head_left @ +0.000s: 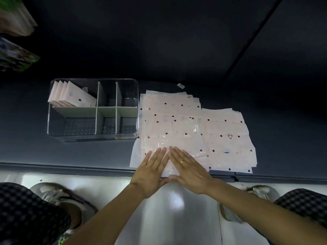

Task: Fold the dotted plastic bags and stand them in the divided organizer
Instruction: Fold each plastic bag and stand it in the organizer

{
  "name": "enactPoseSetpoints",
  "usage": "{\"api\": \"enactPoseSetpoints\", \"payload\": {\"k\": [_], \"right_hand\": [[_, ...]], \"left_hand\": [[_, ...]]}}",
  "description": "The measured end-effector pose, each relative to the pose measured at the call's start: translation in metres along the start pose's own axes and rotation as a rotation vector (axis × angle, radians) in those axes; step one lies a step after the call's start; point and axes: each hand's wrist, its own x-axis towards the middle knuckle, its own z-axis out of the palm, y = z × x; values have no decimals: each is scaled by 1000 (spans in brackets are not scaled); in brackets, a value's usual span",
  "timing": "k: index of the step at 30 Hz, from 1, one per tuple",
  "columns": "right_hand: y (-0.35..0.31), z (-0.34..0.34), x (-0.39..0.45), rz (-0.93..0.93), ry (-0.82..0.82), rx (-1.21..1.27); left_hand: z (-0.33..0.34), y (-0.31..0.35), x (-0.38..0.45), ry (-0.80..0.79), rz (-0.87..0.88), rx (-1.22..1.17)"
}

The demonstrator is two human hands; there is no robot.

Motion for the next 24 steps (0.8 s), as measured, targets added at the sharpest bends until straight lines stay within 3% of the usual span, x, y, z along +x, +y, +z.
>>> {"api": "enactPoseSetpoints", "payload": {"k": [9,11,15,19,24], "right_hand": [[66,-8,-50,123,-139,-177],[68,-13,-49,128,-68,-140],[62,-29,-31,68,273,-135],[61,-30,-15,-41,302,-203],[65,-41,-6,-6,276,-107]], "left_hand": [[-4,-28,-19,1,118,11],[-6,-34,-20,-2,147,0],[-13,-35,-15,75,82,-152],[-19,-28,-8,183,-3,-263],[-22,-27,4,253,-55,-301]]}}
